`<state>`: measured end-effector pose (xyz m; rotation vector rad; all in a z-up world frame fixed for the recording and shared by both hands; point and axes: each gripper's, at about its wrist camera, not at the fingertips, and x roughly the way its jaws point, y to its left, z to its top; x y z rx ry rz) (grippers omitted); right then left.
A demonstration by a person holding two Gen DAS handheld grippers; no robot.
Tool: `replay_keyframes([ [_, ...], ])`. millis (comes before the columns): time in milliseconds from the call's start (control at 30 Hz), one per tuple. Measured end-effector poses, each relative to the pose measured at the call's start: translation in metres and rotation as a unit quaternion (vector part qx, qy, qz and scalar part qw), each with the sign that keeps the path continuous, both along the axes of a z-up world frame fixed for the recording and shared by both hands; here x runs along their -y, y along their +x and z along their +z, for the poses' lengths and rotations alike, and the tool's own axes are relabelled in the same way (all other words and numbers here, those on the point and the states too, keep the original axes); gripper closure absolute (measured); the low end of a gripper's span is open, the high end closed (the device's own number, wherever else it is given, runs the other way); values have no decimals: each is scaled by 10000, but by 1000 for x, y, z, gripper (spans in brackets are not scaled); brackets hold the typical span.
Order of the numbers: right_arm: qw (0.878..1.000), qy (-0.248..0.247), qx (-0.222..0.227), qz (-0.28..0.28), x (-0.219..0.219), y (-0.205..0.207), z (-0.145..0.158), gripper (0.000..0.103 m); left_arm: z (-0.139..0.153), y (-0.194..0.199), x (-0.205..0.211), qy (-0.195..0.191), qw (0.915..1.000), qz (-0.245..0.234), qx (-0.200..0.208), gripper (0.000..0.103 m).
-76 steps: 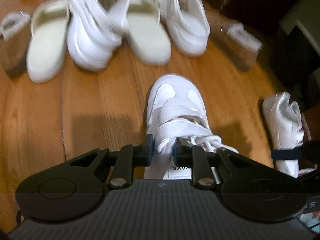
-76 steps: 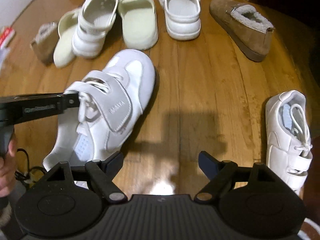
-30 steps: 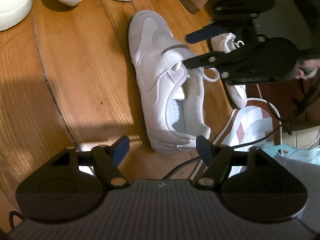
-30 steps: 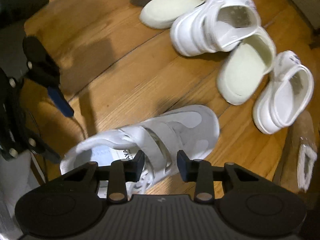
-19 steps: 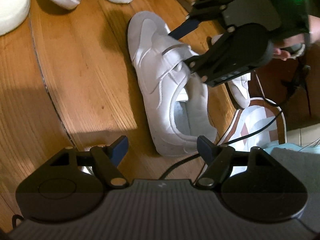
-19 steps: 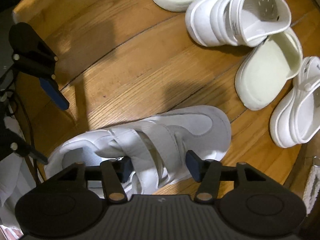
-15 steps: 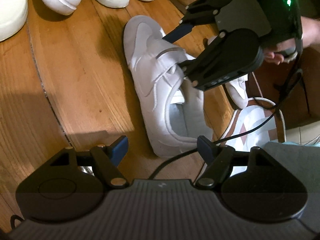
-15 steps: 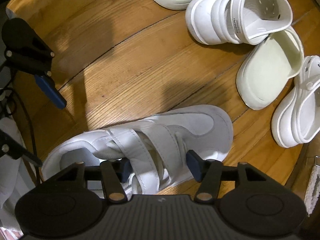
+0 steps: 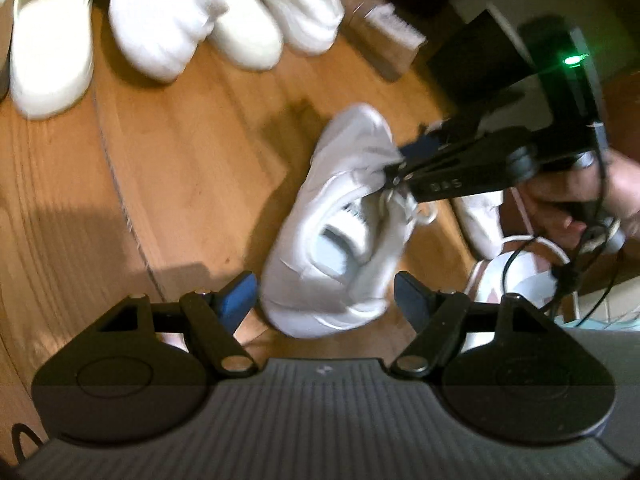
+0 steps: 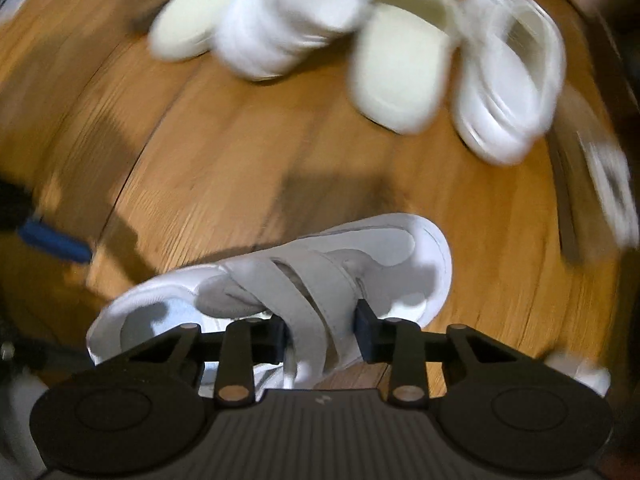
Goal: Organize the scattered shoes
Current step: 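Carry the sneaker with the right tool toward the first sneaker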
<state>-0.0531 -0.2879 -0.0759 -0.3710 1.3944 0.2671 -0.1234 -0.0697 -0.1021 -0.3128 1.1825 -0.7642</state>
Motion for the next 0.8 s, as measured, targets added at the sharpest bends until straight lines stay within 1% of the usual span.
replay_keyframes([
  [33,9994,80,-29,-346,8,-1,2,70,4,-1,-1,-44,10000,-16,81,28],
  [100,9944,228,-90,-1025,25,-4,5,70,7,-1,0,-59,9999,-38,105,27],
  [167,9824,364,-226,-1819,45,-10,8,70,7,-2,2,-53,9999,-58,88,27],
  [233,9660,555,-466,-2483,65,-13,7,70,8,-2,3,-46,9999,-78,70,27],
  [300,9426,791,-730,-3162,87,-18,0,69,8,-3,5,-40,9999,-98,52,27],
  [367,9149,1062,-954,-3777,107,-25,-6,69,8,-3,6,-33,9999,-118,35,27],
  [400,9077,1142,-987,-3915,112,-27,-8,69,9,-3,7,-30,9999,-128,26,27],
  [433,8966,1223,-1020,-4133,119,-32,-9,69,9,-4,8,-27,9999,-138,17,27],
  [500,8846,1293,-1033,-4361,125,-39,-9,69,9,-4,9,-20,9999,-158,-1,27],
  [533,8723,1409,-1069,-4558,130,-45,-10,69,9,-4,10,-24,9999,-164,-12,27],
  [600,8404,1721,-1162,-5006,143,-58,-12,69,8,-4,13,-109,9997,-207,-99,27],
  [633,8290,1849,-1159,-5150,148,-65,-13,68,8,-4,16,-144,9995,-244,-141,27],
  [667,8239,1917,-1141,-5210,149,-70,-14,68,7,-5,20,-164,9993,-288,-172,27],
  [700,8226,1950,-1128,-5221,149,-73,-14,68,7,-6,23,-183,9991,-332,-204,27],
  [767,8215,2082,-1068,-5200,149,-81,-16,66,6,-8,31,-234,9985,-407,-291,27],
  [800,8234,2125,-1059,-5155,148,-81,-18,64,4,-8,35,-275,9980,-425,-368,27],
])
